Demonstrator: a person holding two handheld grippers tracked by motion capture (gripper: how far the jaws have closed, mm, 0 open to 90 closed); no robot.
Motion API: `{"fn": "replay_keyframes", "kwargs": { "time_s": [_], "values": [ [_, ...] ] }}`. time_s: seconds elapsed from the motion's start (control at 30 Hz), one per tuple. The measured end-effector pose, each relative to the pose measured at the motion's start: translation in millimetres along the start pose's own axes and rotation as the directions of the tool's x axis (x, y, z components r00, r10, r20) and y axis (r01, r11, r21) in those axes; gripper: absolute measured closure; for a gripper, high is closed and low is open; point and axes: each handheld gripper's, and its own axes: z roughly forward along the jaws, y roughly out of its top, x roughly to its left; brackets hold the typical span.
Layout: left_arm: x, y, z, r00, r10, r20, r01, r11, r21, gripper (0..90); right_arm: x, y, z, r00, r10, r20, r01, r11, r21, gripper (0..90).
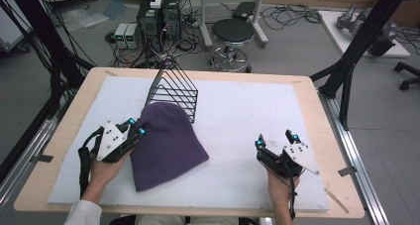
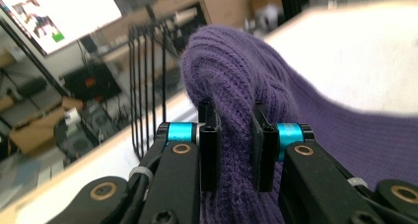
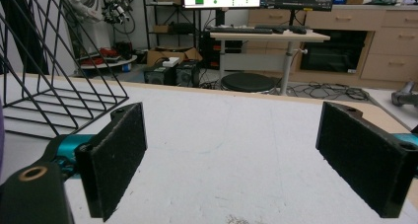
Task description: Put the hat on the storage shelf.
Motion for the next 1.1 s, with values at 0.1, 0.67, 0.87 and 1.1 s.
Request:
{"fn": "replay_keyframes", "kwargs": {
  "time_s": [0.1,0.67,0.87,1.1],
  "values": [
    [0.1,7.2,-4.8,0.9999,0.014,-0.007,-0.014,0.9978,-0.065,78.2,0.3,0.1,-0.2,1.0000,0.005,0.000,-0.005,1.000,-0.001,11.1],
    [16.1,63.9,-10.9,0.9948,0.085,-0.057,-0.098,0.9525,-0.289,77.9,3.2,2.8,-5.8,0.9998,0.013,-0.012,-0.014,0.998,-0.059,11.1],
    [21.3,75.9,-10.4,0.9959,0.061,-0.067,-0.080,0.9437,-0.321,77.8,6.7,7.0,-10.0,0.9994,0.012,-0.032,-0.017,0.989,-0.145,11.1],
    [22.4,88.8,-1.8,0.9962,0.055,-0.067,-0.074,0.9457,-0.316,77.5,21.0,17.8,-9.0,0.9901,0.036,-0.136,-0.060,0.982,-0.179,11.1]
  ]
}}
